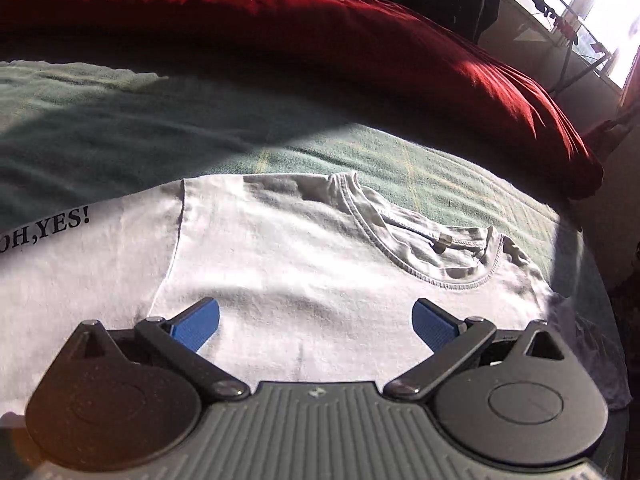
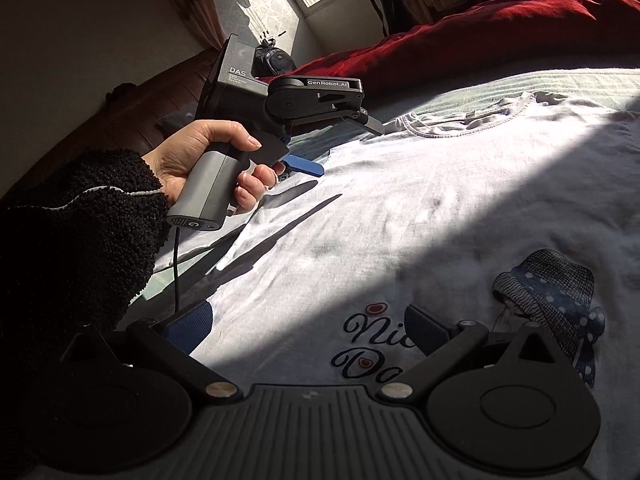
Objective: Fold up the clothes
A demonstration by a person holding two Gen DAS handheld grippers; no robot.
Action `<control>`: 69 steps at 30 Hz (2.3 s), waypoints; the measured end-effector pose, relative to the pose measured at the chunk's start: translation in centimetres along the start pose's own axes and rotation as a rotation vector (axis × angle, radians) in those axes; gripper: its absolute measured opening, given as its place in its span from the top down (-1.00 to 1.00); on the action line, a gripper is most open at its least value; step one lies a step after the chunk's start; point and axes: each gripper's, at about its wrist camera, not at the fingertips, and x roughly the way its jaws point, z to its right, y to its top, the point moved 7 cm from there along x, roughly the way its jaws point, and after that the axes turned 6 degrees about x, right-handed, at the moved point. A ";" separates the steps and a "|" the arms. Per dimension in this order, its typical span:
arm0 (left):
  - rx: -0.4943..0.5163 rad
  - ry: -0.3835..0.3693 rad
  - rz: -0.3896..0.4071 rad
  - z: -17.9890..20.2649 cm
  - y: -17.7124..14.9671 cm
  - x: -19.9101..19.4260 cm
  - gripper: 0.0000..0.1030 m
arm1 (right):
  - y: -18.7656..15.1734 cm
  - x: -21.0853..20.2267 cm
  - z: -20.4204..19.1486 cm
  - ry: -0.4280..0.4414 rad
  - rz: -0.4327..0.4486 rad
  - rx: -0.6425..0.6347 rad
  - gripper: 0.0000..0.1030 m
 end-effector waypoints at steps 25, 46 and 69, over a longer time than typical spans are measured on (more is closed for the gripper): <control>-0.184 0.037 0.095 -6.7 -3.8 -2.9 -0.97 | -1.1 1.0 -0.6 -0.011 -0.057 -0.001 -1.00; -0.056 -0.005 0.171 -2.7 -5.1 -5.2 -0.97 | -1.3 1.4 -0.5 -0.026 -0.067 -0.004 -1.00; -0.165 0.058 0.102 -5.6 -9.2 -7.6 -0.92 | -1.5 1.2 -0.5 -0.049 -0.079 -0.011 -1.00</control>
